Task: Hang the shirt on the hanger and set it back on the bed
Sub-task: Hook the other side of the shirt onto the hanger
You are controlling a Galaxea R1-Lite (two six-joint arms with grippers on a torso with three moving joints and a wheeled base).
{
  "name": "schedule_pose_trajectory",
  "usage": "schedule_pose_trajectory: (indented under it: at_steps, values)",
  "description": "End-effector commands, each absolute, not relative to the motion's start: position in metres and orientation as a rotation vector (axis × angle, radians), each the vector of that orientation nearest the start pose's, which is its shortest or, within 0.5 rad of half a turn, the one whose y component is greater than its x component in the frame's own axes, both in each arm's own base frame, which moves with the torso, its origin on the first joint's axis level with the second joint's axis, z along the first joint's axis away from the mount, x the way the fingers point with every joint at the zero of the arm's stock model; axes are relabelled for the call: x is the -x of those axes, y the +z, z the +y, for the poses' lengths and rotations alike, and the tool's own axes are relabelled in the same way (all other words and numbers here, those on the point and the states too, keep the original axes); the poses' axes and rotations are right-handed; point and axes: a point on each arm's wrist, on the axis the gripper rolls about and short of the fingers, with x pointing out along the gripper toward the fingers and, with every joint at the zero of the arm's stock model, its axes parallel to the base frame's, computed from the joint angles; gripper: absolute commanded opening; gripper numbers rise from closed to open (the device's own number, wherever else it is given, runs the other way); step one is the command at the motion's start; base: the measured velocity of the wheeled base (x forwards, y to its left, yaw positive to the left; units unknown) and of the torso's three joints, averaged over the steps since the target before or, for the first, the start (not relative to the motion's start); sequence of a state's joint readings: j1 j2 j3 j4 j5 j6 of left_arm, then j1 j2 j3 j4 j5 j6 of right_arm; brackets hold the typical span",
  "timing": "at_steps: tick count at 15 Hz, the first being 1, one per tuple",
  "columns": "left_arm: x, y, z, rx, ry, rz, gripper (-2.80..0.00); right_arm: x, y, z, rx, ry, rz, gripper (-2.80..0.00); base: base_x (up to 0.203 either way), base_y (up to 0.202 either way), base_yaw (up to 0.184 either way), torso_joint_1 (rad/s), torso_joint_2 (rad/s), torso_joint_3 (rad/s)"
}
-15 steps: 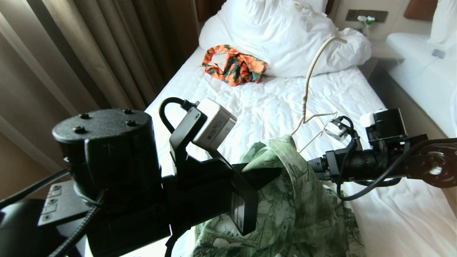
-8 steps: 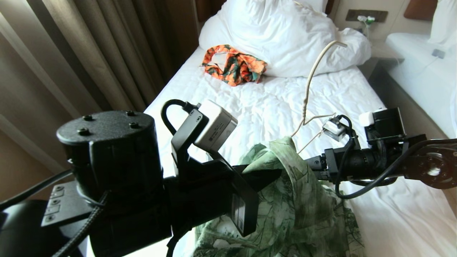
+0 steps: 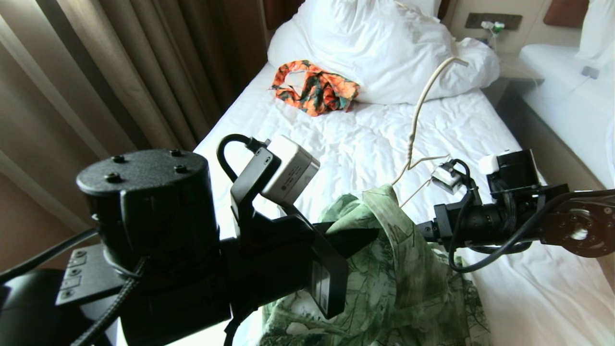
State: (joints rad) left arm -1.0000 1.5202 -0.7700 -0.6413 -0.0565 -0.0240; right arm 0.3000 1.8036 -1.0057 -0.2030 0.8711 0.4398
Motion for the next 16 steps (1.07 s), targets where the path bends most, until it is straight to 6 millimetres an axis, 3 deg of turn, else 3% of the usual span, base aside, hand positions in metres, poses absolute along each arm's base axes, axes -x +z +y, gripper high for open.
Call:
schedule_pose_trajectory:
  at_steps: [1, 6, 13, 16]
  values:
    - [-0.143, 0.225, -0.225, -0.028, -1.055, 0.112, -2.80, -0.303, 0.168, 0.112, -0.556, 0.994, 0.845, -2.80, 0.000, 0.000, 0.000, 0.000, 0.00, 0.000]
    - [-0.141, 0.225, -0.226, -0.029, -1.061, 0.112, -2.80, -0.304, 0.169, 0.098, -0.560, 0.921, 0.825, -2.80, 0.000, 0.000, 0.000, 0.000, 0.00, 0.000]
    - [-0.146, 0.219, -0.231, -0.038, -1.048, 0.132, -2.80, -0.306, 0.172, 0.055, -0.606, 0.785, 0.771, -2.80, 0.000, 0.000, 0.000, 0.000, 0.00, 0.000]
    - [-0.147, 0.221, -0.234, -0.037, -1.049, 0.127, -2.80, -0.306, 0.167, 0.061, -0.608, 0.798, 0.799, -2.80, 0.000, 0.000, 0.000, 0.000, 0.00, 0.000]
